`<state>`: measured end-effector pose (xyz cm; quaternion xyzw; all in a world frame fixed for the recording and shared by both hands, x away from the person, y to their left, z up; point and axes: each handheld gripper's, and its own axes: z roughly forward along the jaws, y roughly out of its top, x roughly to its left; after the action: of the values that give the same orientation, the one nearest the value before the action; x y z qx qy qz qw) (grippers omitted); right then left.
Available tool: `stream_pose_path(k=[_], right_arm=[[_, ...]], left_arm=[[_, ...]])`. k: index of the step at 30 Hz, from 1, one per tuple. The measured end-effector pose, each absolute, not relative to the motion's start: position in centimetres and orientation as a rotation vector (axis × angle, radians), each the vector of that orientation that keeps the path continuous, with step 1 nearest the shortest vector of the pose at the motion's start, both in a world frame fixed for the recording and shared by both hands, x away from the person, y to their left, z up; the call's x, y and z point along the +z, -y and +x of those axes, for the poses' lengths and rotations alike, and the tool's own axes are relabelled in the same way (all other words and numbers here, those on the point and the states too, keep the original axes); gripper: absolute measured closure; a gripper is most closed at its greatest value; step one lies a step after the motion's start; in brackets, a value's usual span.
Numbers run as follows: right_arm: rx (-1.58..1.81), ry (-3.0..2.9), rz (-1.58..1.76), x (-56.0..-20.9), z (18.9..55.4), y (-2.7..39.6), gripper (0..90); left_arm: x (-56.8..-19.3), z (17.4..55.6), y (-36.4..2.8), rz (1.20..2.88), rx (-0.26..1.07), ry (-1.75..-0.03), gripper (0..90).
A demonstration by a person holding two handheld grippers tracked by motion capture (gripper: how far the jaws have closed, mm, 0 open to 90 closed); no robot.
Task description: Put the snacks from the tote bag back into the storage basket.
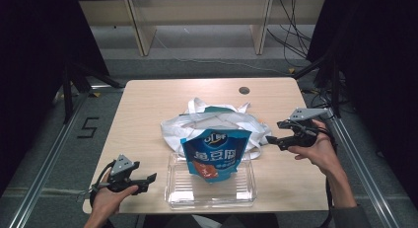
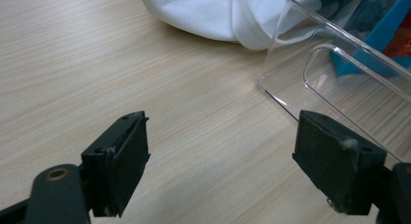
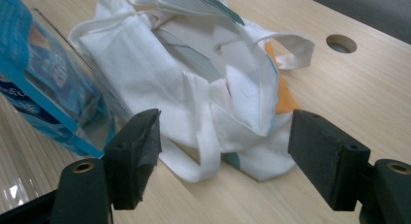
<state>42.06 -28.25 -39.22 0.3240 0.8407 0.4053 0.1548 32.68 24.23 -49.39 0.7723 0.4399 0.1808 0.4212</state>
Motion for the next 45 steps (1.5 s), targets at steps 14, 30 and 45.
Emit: stream_pose_path(k=[14,30,45], right_arm=[[1.113,-2.387,1.017,-41.4,40.4,28.9,22.9],[1.107,-2.365,1.112,-44.2,38.6,28.8,21.7],[1.135,-2.318,1.149,-46.3,36.6,29.3,20.9]], left_arm=[[-49.1,32.6,-24.4,1.996,0.481,-1.054,19.3],[-49.1,32.7,-24.4,2.008,0.476,-1.045,19.2],[-49.3,32.5,-24.0,1.950,0.478,-1.070,19.3]])
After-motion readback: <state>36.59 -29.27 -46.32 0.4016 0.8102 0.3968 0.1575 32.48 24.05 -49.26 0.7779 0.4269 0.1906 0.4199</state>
